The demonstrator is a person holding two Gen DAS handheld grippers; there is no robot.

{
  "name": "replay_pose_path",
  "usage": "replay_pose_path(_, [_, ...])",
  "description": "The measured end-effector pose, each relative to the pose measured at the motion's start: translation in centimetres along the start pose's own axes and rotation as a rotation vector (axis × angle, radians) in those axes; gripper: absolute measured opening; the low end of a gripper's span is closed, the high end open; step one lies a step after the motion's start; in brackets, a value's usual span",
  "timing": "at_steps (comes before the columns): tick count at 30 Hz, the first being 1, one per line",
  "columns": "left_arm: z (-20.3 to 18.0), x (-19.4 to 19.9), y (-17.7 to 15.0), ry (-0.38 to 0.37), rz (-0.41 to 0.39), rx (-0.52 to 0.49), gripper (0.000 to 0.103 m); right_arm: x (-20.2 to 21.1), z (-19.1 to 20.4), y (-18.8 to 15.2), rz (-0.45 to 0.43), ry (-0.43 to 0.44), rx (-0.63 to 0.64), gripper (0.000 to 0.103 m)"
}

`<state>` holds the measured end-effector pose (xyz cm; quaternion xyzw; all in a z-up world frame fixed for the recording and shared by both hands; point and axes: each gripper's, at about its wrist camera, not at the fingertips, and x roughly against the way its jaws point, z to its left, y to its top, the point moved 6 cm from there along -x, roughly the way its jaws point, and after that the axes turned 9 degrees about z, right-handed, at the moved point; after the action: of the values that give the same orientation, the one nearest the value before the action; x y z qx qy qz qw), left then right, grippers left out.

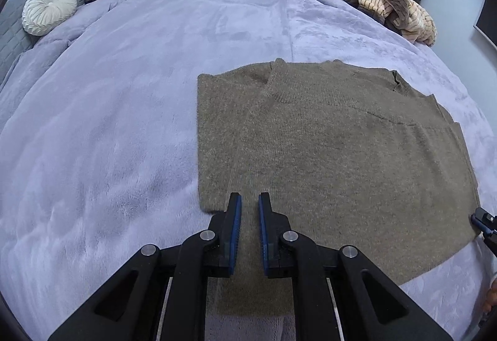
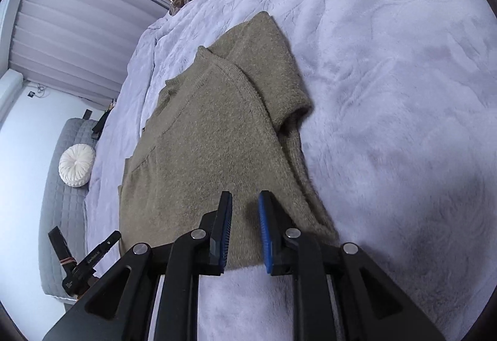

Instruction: Fold small clothes

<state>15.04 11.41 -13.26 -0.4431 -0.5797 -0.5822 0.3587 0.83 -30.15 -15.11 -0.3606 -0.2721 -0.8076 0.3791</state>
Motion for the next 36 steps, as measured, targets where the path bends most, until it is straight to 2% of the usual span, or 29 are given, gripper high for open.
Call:
replay_pose_path(2, [-0.1, 0.2, -0.8, 0.013, 0.003, 0.009, 0.013, 0.4, 0.0, -0.6, 0.004, -0.004, 0.005, 0.023])
replay_pose_path(4, [-0.2, 0.4, -1.5, 0.017, 0.006, 0.013, 0.013, 0.8, 0.2, -1.2, 0.003, -0.003, 0.008, 0.03])
replay_pose_path(6, [-0.5, 0.6, -2.3, 0.014, 0.019, 0.02, 0.013, 1.1, 0.5, -1.7, 0.002, -0.005, 0.019, 0.042])
replay_pose_path(9, [-0.6, 0.9, -3.7, 0.007, 0.036, 0.034, 0.013, 1.5, 1.2, -2.5, 0.003, -0.014, 0.042, 0.049])
replay_pose_path(13, [-0.5, 1.4, -5.4, 0.017, 0.038, 0.044, 0.013, 1.7, 2.2, -3.7, 0.019, -0.017, 0.075, 0.051])
replay_pose_path(18, [-0.8, 1.6, -7.3, 0.012, 0.045, 0.03, 0.013, 1.6, 3.0, -5.0, 0.033, -0.021, 0.102, 0.059])
replay_pose_path(19, [-0.9, 1.6, -7.5, 0.012, 0.047, 0.026, 0.027, 1.6, 3.2, -5.1, 0.036, -0.021, 0.106, 0.059])
replay_pose_path(20, [-1.0, 1.6, -7.8, 0.015, 0.052, 0.029, 0.049, 1.5, 3.4, -5.4, 0.039, -0.02, 0.112, 0.059])
replay_pose_path(21, [-0.8, 1.7, -8.1, 0.024, 0.044, 0.041, 0.096, 1.5, 3.6, -5.6, 0.042, -0.02, 0.116, 0.059])
replay_pose_path(22, [-0.7, 2.2, -8.2, 0.031, 0.013, 0.05, 0.103, 1.5, 3.8, -5.8, 0.045, -0.019, 0.123, 0.059])
replay_pose_path(25, [-1.1, 2.9, -8.7, 0.03, -0.008, 0.028, 0.103, 1.5, 4.4, -6.3, 0.048, -0.016, 0.136, 0.061])
replay_pose_path(27, [-1.1, 3.2, -8.9, 0.037, -0.014, 0.023, 0.103, 1.5, 4.8, -6.5, 0.051, -0.016, 0.145, 0.07])
replay_pose_path(30, [-0.9, 3.6, -8.9, 0.024, -0.021, 0.029, 0.103, 1.5, 5.4, -6.9, 0.054, -0.015, 0.156, 0.071])
replay_pose_path(31, [-0.8, 3.7, -8.9, 0.013, -0.021, 0.032, 0.103, 1.5, 5.5, -7.0, 0.055, -0.014, 0.158, 0.074])
replay_pose_path(32, [-0.6, 3.7, -8.9, 0.006, -0.019, 0.038, 0.103, 1.4, 5.8, -7.2, 0.056, -0.013, 0.163, 0.082])
replay_pose_path(36, [0.1, 3.9, -9.3, -0.026, -0.002, 0.051, 0.103, 1.3, 6.7, -7.8, 0.043, -0.024, 0.196, 0.084])
